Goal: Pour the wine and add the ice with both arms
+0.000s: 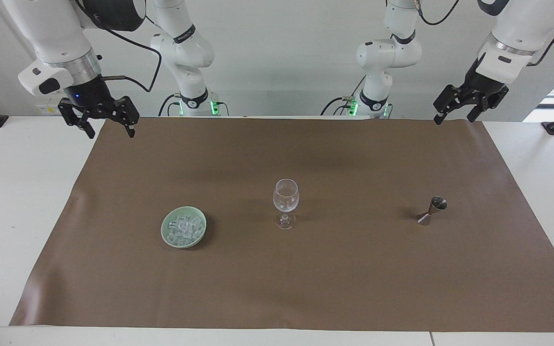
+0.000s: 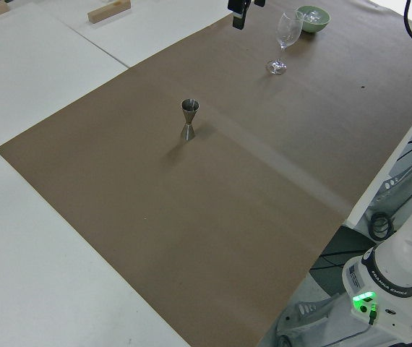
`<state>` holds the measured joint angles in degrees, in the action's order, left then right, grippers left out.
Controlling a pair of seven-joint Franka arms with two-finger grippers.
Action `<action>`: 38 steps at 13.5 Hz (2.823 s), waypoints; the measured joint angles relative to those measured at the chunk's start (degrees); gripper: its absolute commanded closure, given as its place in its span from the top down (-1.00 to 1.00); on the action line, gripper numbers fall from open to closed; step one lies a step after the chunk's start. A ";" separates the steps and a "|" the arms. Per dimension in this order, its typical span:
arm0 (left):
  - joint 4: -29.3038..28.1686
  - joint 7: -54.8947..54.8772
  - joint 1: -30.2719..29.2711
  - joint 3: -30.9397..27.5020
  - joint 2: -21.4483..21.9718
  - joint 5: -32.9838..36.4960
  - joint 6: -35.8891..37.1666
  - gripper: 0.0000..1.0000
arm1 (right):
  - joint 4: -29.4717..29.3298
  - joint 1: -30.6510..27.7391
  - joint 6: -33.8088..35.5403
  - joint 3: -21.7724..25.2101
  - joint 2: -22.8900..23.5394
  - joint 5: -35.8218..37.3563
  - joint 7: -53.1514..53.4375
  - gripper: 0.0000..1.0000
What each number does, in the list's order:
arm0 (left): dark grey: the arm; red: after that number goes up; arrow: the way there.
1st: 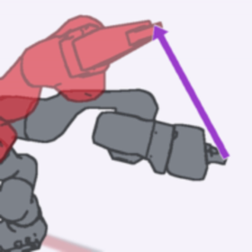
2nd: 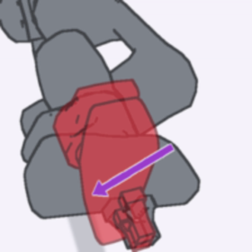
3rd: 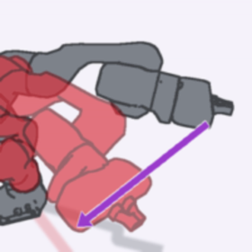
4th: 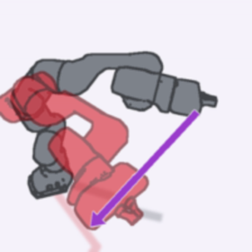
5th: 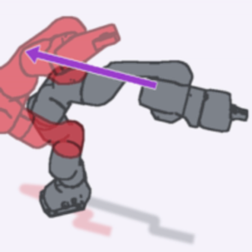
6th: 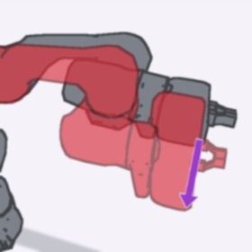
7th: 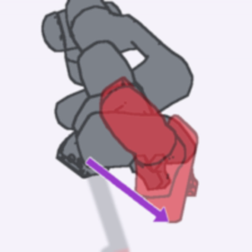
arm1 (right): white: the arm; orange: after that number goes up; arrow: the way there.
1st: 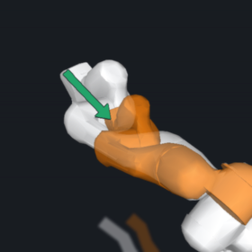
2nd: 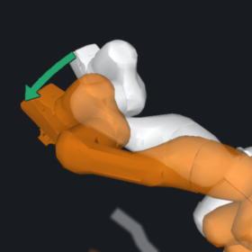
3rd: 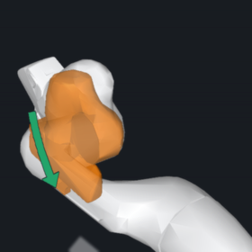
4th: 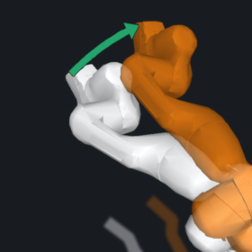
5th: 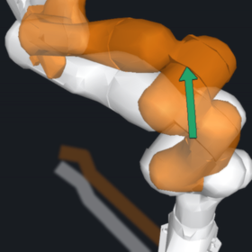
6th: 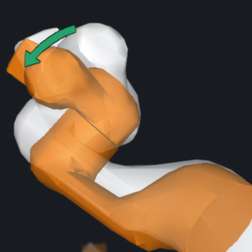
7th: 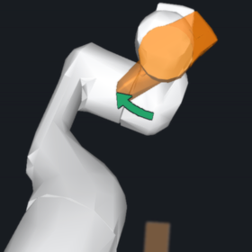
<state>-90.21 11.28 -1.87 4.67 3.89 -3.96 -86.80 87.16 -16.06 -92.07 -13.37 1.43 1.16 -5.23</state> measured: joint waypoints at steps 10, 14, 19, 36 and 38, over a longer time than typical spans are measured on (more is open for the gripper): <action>-4.27 24.72 -0.71 -6.10 -1.19 -9.54 -0.49 1.00 | 0.00 0.00 0.00 0.00 0.00 0.00 0.00 1.00; -6.62 37.99 -0.96 -6.76 -1.26 -12.28 -1.16 1.00 | 0.00 0.00 0.00 0.00 0.00 0.00 0.00 1.00; -7.47 47.94 -0.83 -6.25 -1.21 -12.89 -3.55 1.00 | 0.00 0.00 0.00 0.00 0.00 0.00 0.00 1.00; -9.58 49.39 -5.84 -20.03 -14.93 -40.86 -0.90 1.00 | 0.00 0.00 0.00 0.00 0.00 0.00 0.00 1.00; -9.58 49.02 -7.07 -20.22 -17.09 -42.70 -0.90 1.00 | 0.00 0.00 0.00 0.00 0.00 0.00 0.00 1.00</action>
<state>-99.79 60.30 -8.94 -15.55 -13.20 -46.65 -87.69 87.17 -16.06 -92.07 -13.37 1.43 1.16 -5.23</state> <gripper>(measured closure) 0.000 0.000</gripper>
